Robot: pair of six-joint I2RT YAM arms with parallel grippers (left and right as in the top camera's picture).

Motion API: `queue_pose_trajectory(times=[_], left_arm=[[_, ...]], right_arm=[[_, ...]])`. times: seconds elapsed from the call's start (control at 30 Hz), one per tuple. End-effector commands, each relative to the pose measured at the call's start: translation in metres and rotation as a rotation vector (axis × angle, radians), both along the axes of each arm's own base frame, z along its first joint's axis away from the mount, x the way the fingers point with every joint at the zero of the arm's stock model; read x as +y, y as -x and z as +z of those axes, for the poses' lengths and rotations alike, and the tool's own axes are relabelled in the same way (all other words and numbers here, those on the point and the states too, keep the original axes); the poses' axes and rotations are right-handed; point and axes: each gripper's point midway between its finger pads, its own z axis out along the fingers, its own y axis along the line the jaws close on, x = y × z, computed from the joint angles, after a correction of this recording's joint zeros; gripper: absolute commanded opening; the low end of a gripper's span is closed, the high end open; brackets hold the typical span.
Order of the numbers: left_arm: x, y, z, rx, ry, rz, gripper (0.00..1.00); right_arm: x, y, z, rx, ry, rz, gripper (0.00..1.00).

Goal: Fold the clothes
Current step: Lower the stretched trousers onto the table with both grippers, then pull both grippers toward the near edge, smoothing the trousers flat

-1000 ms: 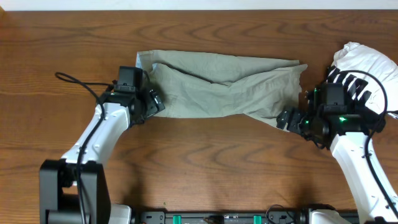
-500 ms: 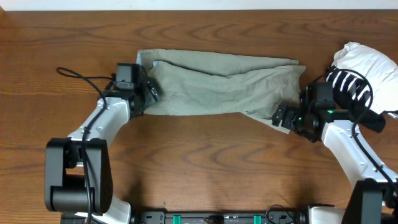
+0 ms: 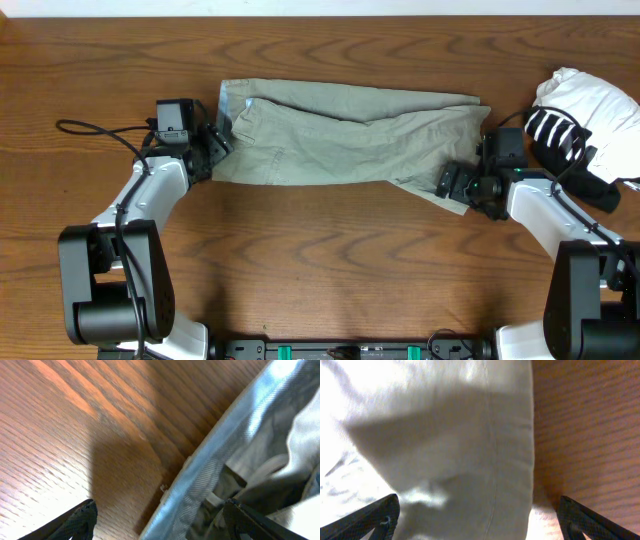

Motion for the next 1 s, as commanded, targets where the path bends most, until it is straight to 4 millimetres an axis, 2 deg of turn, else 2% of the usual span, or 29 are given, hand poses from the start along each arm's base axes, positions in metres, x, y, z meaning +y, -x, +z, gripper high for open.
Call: queue_pose_trajectory(times=[0.0,0.2,0.37,0.67,0.77,0.87,0.97], left_arm=[[-0.014,0.008,-0.006,0.035,0.082,-0.034,0.83],[-0.027,0.018,-0.011,0.080,0.123,-0.087,0.82],[-0.030,0.019,-0.018,0.097,0.124,-0.093,0.82],[-0.033,0.026,-0.056,0.184,0.144,-0.098,0.80],[-0.037,0.027,-0.061,0.190,0.161,-0.120,0.66],[-0.038,0.027,-0.060,0.190,0.166,-0.122,0.42],[-0.038,0.030,-0.061,0.202,0.170,-0.121,0.24]], right_arm=[[-0.003,0.015,-0.025,0.090,0.007,-0.036,0.99],[-0.011,0.019,-0.034,0.120,0.041,-0.079,0.91],[-0.022,0.027,-0.038,0.155,0.099,-0.112,0.91],[-0.022,0.032,-0.039,0.172,0.134,-0.108,0.88],[-0.022,0.032,-0.039,0.173,0.135,-0.111,0.74],[-0.022,0.033,-0.039,0.176,0.134,-0.111,0.45],[-0.022,0.034,-0.039,0.183,0.133,-0.120,0.37]])
